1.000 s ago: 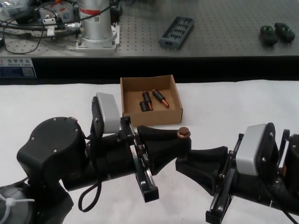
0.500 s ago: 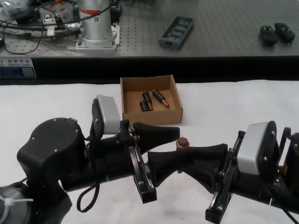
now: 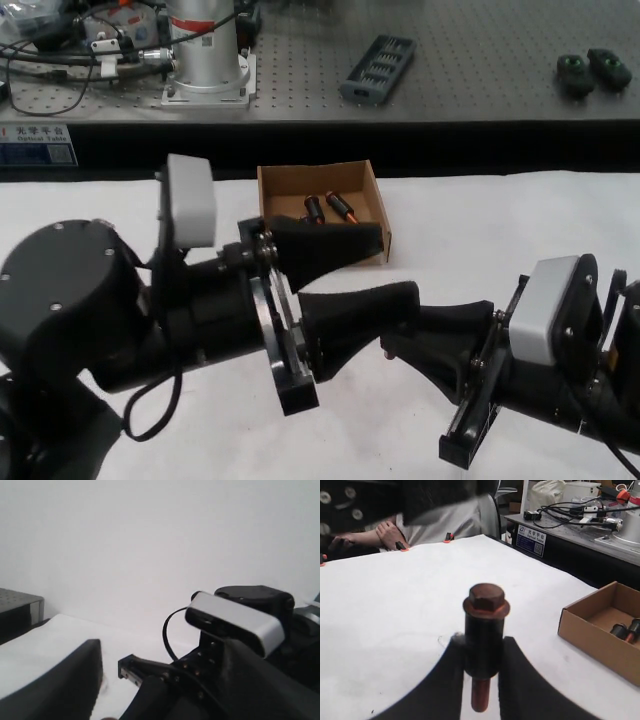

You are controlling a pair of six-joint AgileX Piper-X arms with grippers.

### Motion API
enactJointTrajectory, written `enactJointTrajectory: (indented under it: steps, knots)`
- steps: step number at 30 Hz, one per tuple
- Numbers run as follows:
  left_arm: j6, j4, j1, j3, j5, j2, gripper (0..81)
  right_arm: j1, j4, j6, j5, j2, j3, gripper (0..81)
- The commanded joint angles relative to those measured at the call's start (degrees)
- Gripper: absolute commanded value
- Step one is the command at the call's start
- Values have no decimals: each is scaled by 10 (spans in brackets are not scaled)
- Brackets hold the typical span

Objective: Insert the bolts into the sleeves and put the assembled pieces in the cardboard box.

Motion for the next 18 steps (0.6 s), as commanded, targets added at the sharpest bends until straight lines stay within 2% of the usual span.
enactJointTrajectory:
  steps: [1, 3, 8, 9, 13, 18]
  knots:
    - [-3, 9, 1, 7, -13, -28, 437, -4, 0, 1, 6, -4, -7, 55]
    - [1, 22, 5, 16, -20, -42, 354, -4, 0, 18, 31, -4, -7, 55]
    - [16, 53, 25, 53, -63, -72, 36, -4, 50, 54, 138, -33, -12, 55]
    - [28, 53, 28, 64, -75, -77, 4, -4, 80, 51, 152, -42, -16, 55]
    - [74, 53, 29, 101, -167, -100, 6, -4, 231, 45, 178, -90, -68, 55]
    - [74, 76, 29, 127, -267, -137, 6, -4, 391, 57, 201, -118, -161, 55]
